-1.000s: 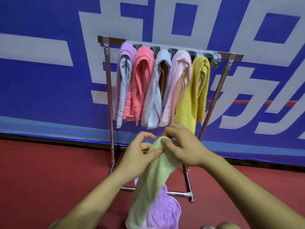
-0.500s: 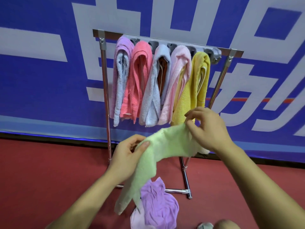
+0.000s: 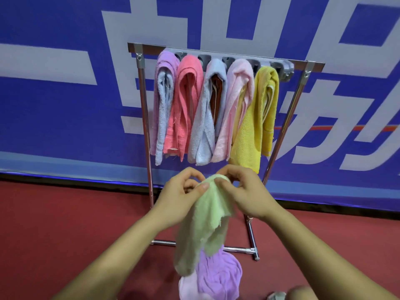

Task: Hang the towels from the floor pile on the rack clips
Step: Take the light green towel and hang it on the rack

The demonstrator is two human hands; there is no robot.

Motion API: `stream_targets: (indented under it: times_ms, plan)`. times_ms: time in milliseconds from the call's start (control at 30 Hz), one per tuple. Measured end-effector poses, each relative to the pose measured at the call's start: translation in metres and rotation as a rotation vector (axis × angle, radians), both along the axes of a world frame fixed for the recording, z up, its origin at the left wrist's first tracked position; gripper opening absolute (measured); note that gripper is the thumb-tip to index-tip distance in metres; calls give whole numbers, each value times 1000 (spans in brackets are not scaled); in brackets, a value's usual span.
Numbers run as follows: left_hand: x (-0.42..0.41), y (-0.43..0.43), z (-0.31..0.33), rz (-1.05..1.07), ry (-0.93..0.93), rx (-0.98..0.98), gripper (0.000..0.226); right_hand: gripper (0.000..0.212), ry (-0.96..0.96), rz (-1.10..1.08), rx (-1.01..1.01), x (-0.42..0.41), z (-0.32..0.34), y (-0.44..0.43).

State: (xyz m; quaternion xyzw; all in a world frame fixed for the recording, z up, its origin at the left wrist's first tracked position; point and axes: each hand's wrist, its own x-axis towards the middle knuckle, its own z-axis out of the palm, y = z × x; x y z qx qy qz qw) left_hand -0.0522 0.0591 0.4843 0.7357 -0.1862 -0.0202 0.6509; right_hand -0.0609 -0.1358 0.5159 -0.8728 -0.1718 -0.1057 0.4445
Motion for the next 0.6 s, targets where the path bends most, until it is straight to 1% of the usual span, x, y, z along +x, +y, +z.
stream_targets:
  times_ms: [100, 267, 367, 433, 500, 600]
  plan:
    - [-8, 5, -7, -46, -1, 24, 11, 12, -64, -7, 28, -2, 10, 3]
    - [-15, 4, -12, -33, -22, 14, 12, 17, -139, -105, 182, -5, 34, -10]
    - [-10, -5, -5, -11, -60, -33, 14, 22, -106, -196, 208, 3, 36, -27]
    - [-2, -15, 5, 5, -65, -94, 15, 18, -63, -226, 206, 5, 33, -38]
    - [6, -28, 17, 20, -39, -156, 9, 14, -19, -213, 178, 6, 28, -49]
    - [18, -50, 38, 35, -15, -201, 13, 15, 33, -136, 120, 7, 23, -63]
